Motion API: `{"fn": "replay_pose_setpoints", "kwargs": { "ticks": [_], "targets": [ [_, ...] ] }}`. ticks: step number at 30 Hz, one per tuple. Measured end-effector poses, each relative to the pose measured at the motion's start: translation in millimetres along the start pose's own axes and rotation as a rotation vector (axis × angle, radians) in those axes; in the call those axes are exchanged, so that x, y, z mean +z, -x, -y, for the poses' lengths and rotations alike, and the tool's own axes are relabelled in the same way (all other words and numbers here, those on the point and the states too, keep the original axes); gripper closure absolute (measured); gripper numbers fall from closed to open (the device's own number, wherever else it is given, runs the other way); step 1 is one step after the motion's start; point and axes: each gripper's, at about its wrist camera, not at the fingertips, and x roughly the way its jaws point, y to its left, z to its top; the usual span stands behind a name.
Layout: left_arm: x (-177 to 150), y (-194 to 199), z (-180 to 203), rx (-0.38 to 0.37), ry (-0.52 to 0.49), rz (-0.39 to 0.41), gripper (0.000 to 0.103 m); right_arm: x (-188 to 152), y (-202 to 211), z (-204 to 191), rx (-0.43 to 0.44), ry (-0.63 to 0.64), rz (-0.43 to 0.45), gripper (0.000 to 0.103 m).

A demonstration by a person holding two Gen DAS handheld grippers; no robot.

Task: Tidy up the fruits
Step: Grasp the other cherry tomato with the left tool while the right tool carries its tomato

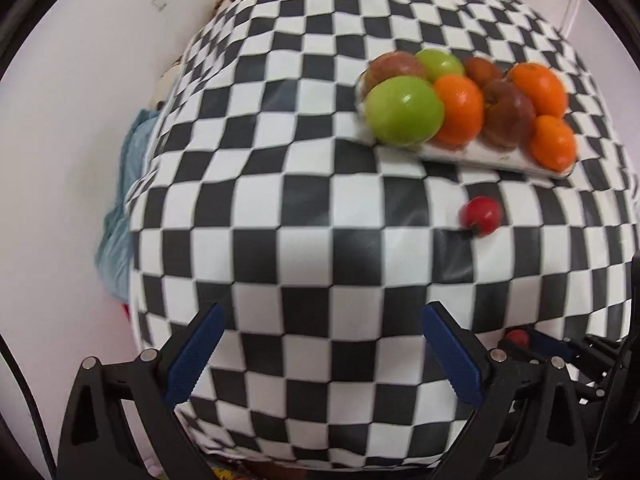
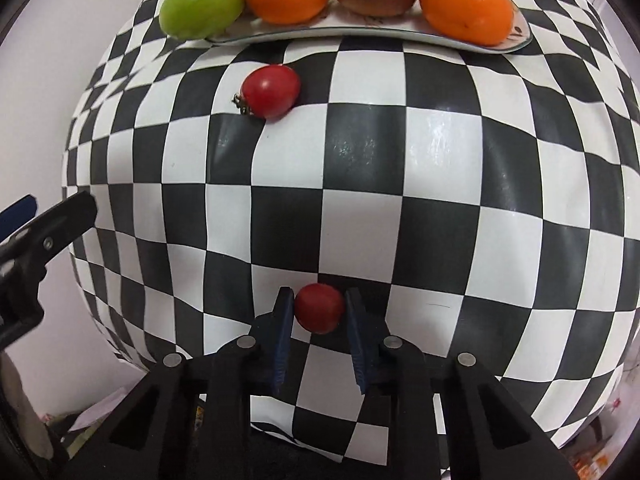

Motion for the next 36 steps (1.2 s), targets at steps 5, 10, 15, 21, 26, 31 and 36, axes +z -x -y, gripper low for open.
{"fn": "replay_pose_setpoints", "kwargs": {
  "ticks": [5,10,15,21,26,31,36],
  "targets": [
    [27.3,-1.0,19.1,-0.126,-0.035,0.023,0.006,5.6,26.2,27.0,0.026,-0.069,0.068,0.075],
    [58.6,-18.9,44.7,-0.238,-0.086,-0.006,0.019,15.1,49.4,57.3,0.023,-0.124,0.132,0.075],
    [73.2,-40.3,62.6,-0.323,-0.090,-0.092,0.036,28.4,62.4,80.1,0.015,-0.163,0.159,0.075],
    [72.9,-54.3,76.4,-0.321,-0.141,-0.117,0.058,44.7,72.2,97.2,0.028,-0.185,0.166,0.075],
    [67.2,-60.2,83.5,-0.319,-0.165,-0.124,0.073,52.6,70.1,92.4,0.038,-0.184,0.161,0.075],
    [65.5,-55.7,94.6,-0.315,-0.169,-0.098,0.074,61.9,66.7,86.2,0.047,-0.178,0.169,0.075],
    [75.8,-36.3,92.8,-0.353,-0.119,-0.072,0.074,67.5,71.4,85.2,0.068,-0.176,0.195,0.075]
  ]
}}
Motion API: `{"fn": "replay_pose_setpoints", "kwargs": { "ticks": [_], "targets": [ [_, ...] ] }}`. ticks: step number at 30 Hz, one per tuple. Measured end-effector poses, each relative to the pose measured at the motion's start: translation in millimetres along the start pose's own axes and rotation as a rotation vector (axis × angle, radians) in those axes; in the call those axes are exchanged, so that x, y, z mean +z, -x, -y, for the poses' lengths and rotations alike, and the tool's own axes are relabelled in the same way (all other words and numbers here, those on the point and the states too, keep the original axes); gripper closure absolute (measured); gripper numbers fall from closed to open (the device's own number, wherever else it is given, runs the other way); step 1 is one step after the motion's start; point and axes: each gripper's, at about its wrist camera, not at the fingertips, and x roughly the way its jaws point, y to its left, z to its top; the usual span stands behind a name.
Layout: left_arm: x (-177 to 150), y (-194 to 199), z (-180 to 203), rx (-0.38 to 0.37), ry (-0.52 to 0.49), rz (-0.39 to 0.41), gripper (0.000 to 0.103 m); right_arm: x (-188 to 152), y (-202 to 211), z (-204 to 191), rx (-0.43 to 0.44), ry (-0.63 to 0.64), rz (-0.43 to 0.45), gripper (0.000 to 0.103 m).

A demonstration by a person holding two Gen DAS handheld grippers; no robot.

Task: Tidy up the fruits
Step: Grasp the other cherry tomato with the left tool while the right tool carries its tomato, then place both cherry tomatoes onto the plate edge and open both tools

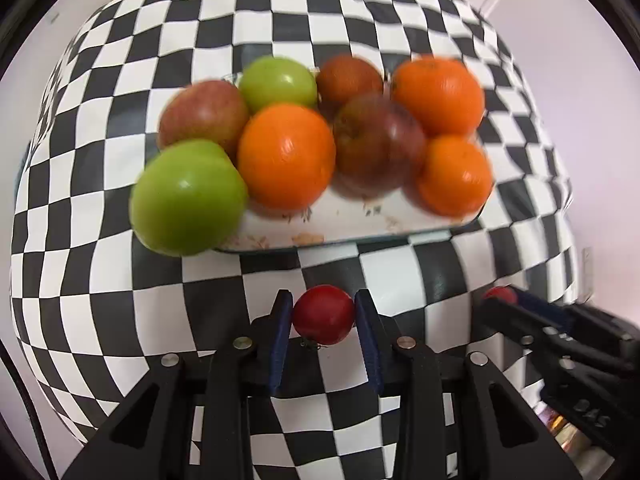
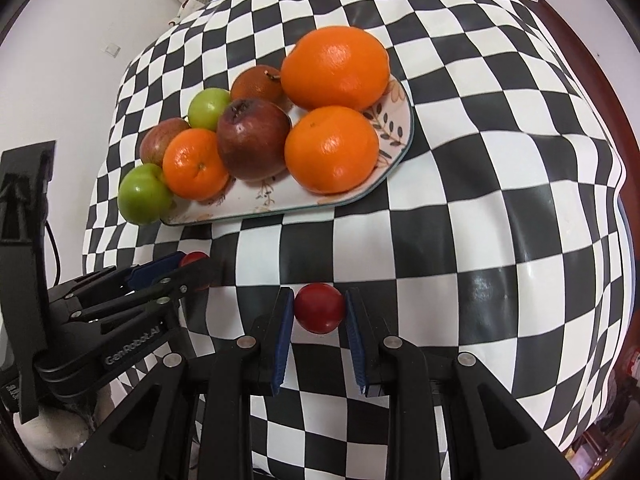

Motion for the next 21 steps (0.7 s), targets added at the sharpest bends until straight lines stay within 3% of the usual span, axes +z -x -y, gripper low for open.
{"fn": "replay_pose_setpoints", "kwargs": {
  "ticks": [5,11,21],
  "targets": [
    [9.5,26.8,-21.8,-0.114,0.120,0.020,0.074,10.1,2.2,0.4,0.077,-0.022,0.026,0.075],
    [23.5,27.6,-38.5,-0.220,0.240,-0.010,0.074,29.3,-6.0,-3.1,0.218,-0.064,0.050,0.075],
    [51.3,15.6,-34.5,-0.204,0.268,-0.029,0.073,58.4,-20.6,-13.7,0.233,-0.052,0.071,0.074]
  ]
}}
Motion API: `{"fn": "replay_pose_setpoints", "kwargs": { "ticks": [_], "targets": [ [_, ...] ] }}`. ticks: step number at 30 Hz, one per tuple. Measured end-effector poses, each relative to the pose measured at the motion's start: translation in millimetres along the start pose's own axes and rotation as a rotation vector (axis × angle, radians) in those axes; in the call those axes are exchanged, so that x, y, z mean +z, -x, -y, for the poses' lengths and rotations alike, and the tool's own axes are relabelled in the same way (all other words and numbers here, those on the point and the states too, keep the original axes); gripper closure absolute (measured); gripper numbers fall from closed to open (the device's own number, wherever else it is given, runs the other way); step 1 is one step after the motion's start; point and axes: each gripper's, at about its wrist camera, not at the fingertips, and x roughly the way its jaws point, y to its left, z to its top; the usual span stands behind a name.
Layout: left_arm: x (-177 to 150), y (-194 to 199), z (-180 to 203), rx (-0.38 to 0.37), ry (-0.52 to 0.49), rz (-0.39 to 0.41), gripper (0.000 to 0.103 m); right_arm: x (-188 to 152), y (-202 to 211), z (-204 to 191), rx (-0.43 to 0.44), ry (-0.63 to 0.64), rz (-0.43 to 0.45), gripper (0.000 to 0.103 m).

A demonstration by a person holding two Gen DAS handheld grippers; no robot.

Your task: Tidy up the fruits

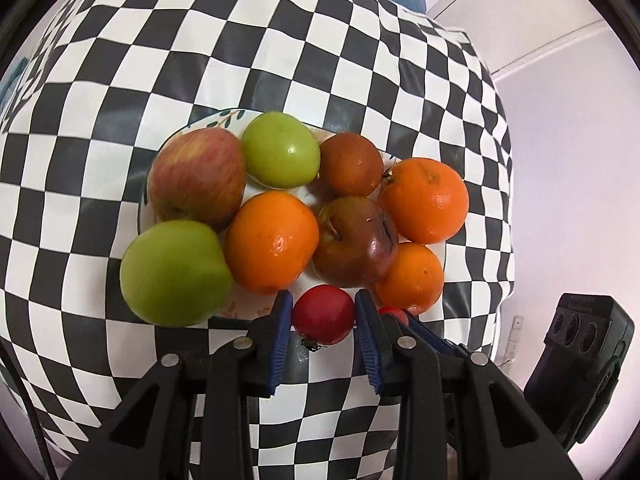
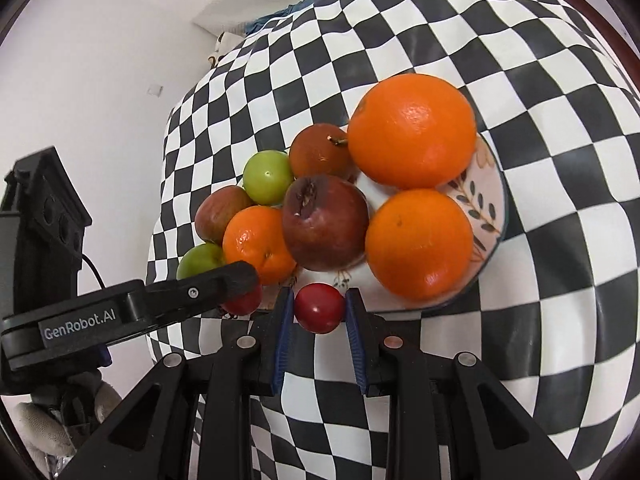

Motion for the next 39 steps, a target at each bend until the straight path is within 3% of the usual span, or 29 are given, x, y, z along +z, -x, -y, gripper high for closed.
{"fn": "replay_pose_setpoints", "kwargs": {
  "ticks": [1,3,6,8,10,12,16,19,21,29,39],
  "targets": [
    [0.7,-0.1,1.5,0.007,0.002,0.006,0.073,1.7,-1.3,-0.5,-0.006,0.000,-0.006,0.073],
    [3.7,-1.1,6.4,0.033,-0.012,0.009,0.073,2.2,0.7,1.3,-0.023,-0.016,0.003,0.048],
    [5.2,2.2,8.9,0.057,-0.029,0.025,0.067,3.0,6.4,-0.8,-0.028,-0.027,0.024,0.032],
    [5.5,7.3,8.4,0.061,-0.038,0.043,0.054,3.0,14.4,-2.1,-0.035,-0.032,0.043,0.027],
    [4.2,14.4,6.4,0.078,-0.052,0.057,0.033,2.9,24.1,-1.3,-0.067,-0.045,0.060,0.024],
    [3.4,22.3,6.7,0.110,-0.073,0.082,0.025,2.8,37.0,-2.9,-0.150,-0.031,0.079,0.015],
    [-3.1,42.0,8.1,0.231,-0.115,0.158,0.025,1.5,58.1,-11.6,-0.337,0.044,0.110,0.012],
    [-14.3,58.3,11.4,0.336,-0.159,0.235,0.025,-0.5,72.3,-18.5,-0.440,0.091,0.142,0.011],
    [-23.3,66.7,12.0,0.364,-0.176,0.264,0.025,-2.5,82.7,-21.8,-0.482,0.107,0.161,0.010],
    [-66.4,113.2,17.9,0.334,-0.193,0.330,0.025,-21.7,131.2,-53.3,-0.527,0.175,0.230,0.008],
    [-125.9,189.7,42.3,0.277,-0.222,0.446,0.025,-74.5,216.9,-110.7,-0.516,0.258,0.330,0.008]
  ]
}}
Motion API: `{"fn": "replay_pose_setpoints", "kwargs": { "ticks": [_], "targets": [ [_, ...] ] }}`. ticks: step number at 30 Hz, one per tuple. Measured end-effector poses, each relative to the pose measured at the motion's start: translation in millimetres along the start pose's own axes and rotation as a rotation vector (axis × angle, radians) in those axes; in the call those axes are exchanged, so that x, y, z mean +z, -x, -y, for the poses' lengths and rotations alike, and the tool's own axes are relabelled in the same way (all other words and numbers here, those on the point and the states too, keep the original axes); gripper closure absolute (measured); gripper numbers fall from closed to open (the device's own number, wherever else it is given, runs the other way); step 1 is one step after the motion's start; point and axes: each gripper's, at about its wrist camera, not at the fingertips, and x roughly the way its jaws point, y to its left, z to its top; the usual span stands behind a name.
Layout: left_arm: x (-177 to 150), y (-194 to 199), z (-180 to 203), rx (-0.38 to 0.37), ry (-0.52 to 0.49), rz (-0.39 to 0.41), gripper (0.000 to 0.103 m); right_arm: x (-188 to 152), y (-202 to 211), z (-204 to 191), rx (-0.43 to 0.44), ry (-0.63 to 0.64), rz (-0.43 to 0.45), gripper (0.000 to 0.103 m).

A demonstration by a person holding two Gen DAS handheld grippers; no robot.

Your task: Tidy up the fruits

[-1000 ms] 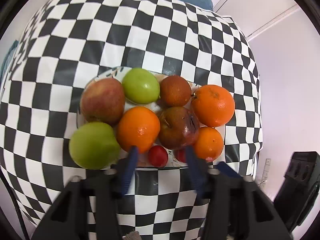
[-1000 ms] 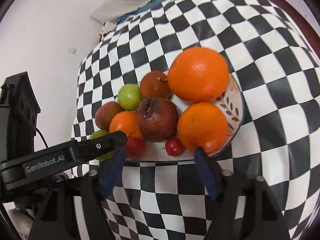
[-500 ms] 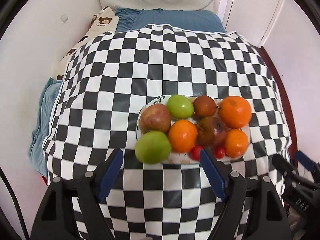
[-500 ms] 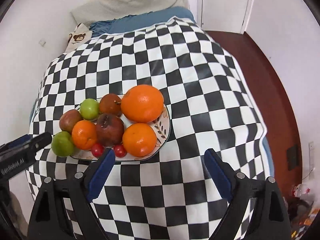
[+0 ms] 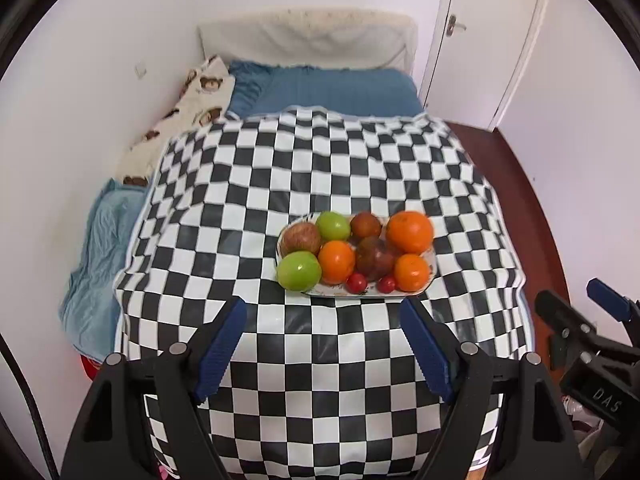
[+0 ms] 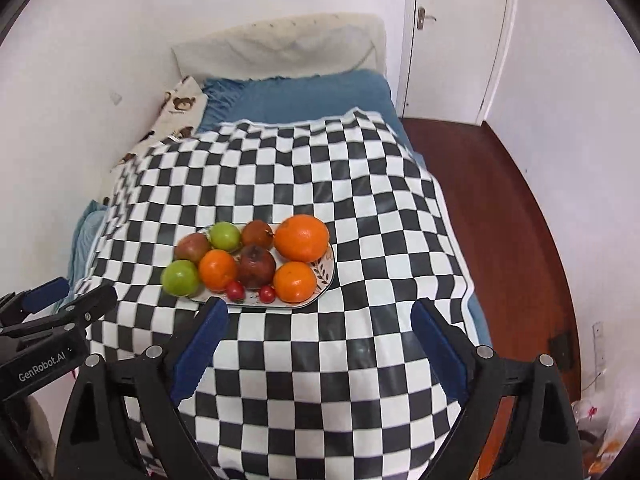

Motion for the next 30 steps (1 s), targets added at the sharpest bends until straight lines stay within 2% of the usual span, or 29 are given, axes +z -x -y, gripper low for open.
{"fn": "replay_pose_setpoints", "kwargs": {
  "ticks": [3,9,16,21,30],
  "targets": [
    [-4.7,23.8,1.8,-0.009,-0.009,0.032,0.025,-4.5,27.9,0.3,0.013,-0.001,0.020,0.008],
    [-15.9,55.4,2.2,-0.028,-0.006,0.046,0.025,-12.0,82.3,2.8,0.001,0.008,0.074,0.008],
    [-27.2,80.1,1.8,-0.025,0.003,0.064,0.025,-21.0,121.3,6.5,-0.007,0.014,0.110,0.007],
    [-31.3,91.7,2.5,-0.022,0.000,0.085,0.025,-25.2,133.3,6.2,0.002,0.018,0.121,0.007],
    [-32.5,92.0,3.4,-0.017,0.002,0.091,0.025,-28.0,128.6,3.4,0.019,0.022,0.114,0.007]
  ]
}}
